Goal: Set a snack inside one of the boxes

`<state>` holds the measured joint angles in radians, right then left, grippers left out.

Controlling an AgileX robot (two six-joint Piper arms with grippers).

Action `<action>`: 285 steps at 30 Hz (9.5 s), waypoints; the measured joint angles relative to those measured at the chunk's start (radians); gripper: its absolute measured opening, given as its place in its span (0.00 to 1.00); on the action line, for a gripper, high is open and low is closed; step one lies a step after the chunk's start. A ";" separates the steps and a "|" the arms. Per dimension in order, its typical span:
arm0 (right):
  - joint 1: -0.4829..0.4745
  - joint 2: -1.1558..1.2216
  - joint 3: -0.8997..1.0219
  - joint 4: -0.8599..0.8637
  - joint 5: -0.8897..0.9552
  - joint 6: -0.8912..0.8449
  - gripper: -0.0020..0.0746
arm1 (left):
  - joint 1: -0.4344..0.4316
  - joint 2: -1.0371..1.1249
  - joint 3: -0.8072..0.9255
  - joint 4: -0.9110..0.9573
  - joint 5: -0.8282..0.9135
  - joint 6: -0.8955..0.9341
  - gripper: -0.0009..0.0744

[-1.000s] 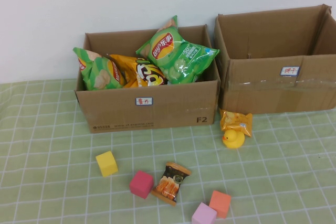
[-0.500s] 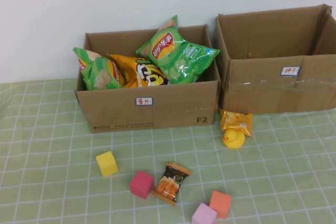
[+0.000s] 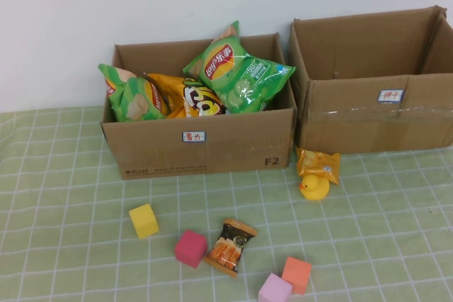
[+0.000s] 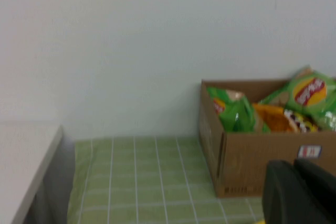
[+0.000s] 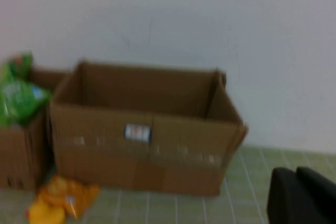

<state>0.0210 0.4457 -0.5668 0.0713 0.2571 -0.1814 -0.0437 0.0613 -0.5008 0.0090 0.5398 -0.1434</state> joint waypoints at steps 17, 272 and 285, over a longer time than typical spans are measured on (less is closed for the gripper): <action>0.026 0.533 0.105 -0.020 -0.100 -0.080 0.02 | 0.000 0.290 0.035 -0.437 0.053 0.332 0.01; 0.367 1.491 -0.640 0.450 0.113 -0.564 0.03 | -0.597 0.334 0.153 0.798 0.118 -0.541 0.05; 0.367 1.627 -0.640 0.488 -0.012 -0.627 0.83 | -0.597 0.332 0.153 0.798 0.118 -0.541 0.05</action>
<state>0.3881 2.0723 -1.2073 0.5598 0.2448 -0.8088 -0.6407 0.3934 -0.3477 0.8071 0.6576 -0.6847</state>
